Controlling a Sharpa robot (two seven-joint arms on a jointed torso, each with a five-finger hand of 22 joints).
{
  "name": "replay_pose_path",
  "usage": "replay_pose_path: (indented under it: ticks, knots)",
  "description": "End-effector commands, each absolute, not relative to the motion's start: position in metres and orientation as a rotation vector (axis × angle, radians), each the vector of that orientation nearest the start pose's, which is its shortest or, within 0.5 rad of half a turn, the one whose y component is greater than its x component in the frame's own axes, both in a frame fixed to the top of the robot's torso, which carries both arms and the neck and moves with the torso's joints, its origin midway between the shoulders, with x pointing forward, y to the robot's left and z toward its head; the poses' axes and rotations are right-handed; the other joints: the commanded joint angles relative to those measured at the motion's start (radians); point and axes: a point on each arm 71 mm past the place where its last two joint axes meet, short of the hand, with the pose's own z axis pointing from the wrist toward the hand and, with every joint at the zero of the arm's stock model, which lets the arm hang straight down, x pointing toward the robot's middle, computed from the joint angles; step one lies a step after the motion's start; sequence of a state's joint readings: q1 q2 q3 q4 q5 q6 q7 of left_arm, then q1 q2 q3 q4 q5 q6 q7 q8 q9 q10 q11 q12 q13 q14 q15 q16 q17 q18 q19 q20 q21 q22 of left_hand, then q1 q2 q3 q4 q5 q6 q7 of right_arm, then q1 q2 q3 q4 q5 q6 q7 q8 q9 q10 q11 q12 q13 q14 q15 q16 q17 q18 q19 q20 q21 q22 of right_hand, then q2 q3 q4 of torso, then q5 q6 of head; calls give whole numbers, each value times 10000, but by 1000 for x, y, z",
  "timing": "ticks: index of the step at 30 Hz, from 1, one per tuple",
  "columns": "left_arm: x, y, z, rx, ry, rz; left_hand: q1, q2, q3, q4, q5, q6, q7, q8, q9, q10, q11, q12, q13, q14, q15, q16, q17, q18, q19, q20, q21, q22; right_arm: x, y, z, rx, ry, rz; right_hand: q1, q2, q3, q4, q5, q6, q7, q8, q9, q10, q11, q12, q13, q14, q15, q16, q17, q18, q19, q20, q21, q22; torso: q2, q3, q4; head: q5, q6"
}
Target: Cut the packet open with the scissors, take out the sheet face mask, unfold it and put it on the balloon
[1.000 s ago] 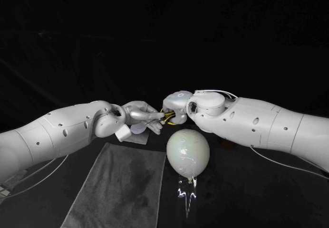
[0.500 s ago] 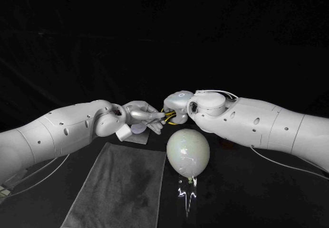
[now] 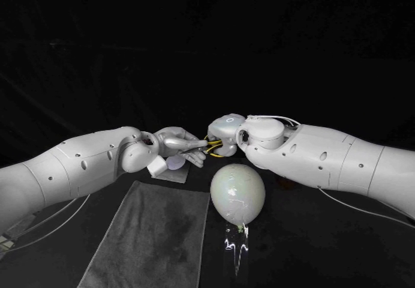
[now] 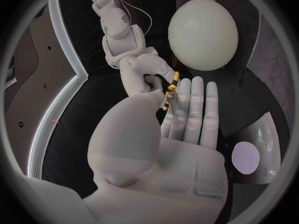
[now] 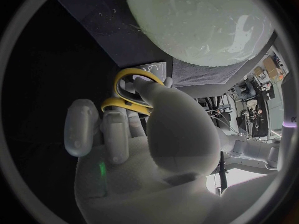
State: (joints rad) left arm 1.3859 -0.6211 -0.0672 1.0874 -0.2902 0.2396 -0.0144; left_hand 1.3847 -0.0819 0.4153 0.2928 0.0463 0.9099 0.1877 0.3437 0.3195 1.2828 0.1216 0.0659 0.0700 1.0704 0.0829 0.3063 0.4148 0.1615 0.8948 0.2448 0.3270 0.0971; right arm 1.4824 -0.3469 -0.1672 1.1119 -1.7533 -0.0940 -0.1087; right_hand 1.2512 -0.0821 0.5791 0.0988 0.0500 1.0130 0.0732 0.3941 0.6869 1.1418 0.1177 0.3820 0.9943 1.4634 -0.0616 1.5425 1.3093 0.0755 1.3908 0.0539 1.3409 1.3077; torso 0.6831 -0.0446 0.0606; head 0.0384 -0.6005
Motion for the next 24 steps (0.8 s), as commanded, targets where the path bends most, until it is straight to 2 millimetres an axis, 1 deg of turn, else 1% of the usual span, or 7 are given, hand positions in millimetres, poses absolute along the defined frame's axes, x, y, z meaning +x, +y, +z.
replay_pose_path:
  ticks: [1, 6, 8, 10, 12, 16, 24]
  knots:
    - [574, 195, -121, -7809, 18962, -14993, -806, -133, -377, -29, 21, -111, 105, -152, -39, -137, 97, -10, 11, -112, 106, -79, 23, 201, -89, 54, -105, -43, 559, -50, -104, -7279, 14462, 3191, -952, 791, 787, 1038, -6, 307, -266, 259, 315, 4001, -1410, 11016, 4675, 955, -147, 23, 2032, -110, 13, -4, -14, 661, -4, 9, -6, -14, 12]
    - [578, 208, -122, -8407, 18418, -14678, -2596, -567, -1557, 1, 47, -475, 317, -444, -114, -761, 336, -20, -11, -670, 331, -253, 16, 188, -391, 202, -346, -177, 560, -59, -99, -6718, 13882, 3438, -1525, 1049, 852, 1949, -10, 446, -557, 1652, 1960, 4183, -1683, 11585, 5404, 1028, -374, 187, 2400, -62, -137, -14, -239, 532, -8, 13, -13, -24, 48]
    - [580, 214, -122, -8700, 18107, -14581, -2915, -506, -1834, 17, 23, -555, 371, -501, -116, -939, 383, -15, -9, -820, 384, -282, 19, 194, -460, 246, -406, -210, 561, -64, -97, -6373, 13804, 3563, -2132, 1132, 869, 2012, 8, 217, -767, 2546, 3115, 4224, -1768, 11704, 5554, 1038, -514, 210, 2451, -63, -126, -19, -257, 561, -4, 5, -14, -24, 70]
    - [582, 220, -122, -9005, 17759, -14502, -3054, -445, -2009, 19, 21, -590, 398, -527, -111, -1053, 418, -6, -8, -919, 419, -302, 19, 199, -509, 272, -447, -230, 562, -70, -96, -5979, 13742, 3688, -2167, 1112, 872, 1974, -13, 198, -742, 2618, 3213, 4242, -1825, 11755, 5612, 1044, -510, 222, 2478, -69, -106, -21, -235, 583, -4, 3, -15, -21, 84]
    - [585, 228, -121, -9419, 17304, -14464, -3329, -332, -2414, 20, 21, -619, 427, -552, -90, -1173, 450, 36, 8, -1021, 452, -294, 32, 213, -546, 297, -489, -248, 564, -78, -94, -5511, 13700, 3807, -2378, 1011, 916, 1956, -6, 453, -851, 3656, 4216, 4259, -1935, 11801, 5668, 1048, -591, 232, 2499, -70, -94, -38, -241, 609, 0, 4, -21, -30, 99]
    - [588, 244, -120, -10132, 16515, -14363, -3480, -165, -2792, 25, 22, -605, 425, -553, -59, -1208, 449, 89, 30, -1049, 453, -246, 58, 220, -539, 300, -504, -249, 567, -95, -93, -4606, 13836, 4034, -2548, 957, 1054, 1952, -12, 870, -940, 4872, 5329, 4244, -2008, 11755, 5624, 1040, -666, 216, 2465, -75, -66, -79, -238, 656, 19, 1, -15, -35, 143]
    - [590, 274, -120, -11016, 15572, -14044, -3496, 41, -2951, 26, 21, -587, 421, -549, -34, -1219, 445, 126, 44, -1062, 450, -205, 77, 222, -519, 297, -503, -245, 569, -132, -89, -2990, 13576, 4573, -2854, 853, 1052, 1959, -12, 2150, -1073, 7004, 6740, 4250, -2111, 11769, 5645, 1044, -753, 223, 2483, -80, -35, -149, -242, 710, 25, 2, -20, -58, 166]
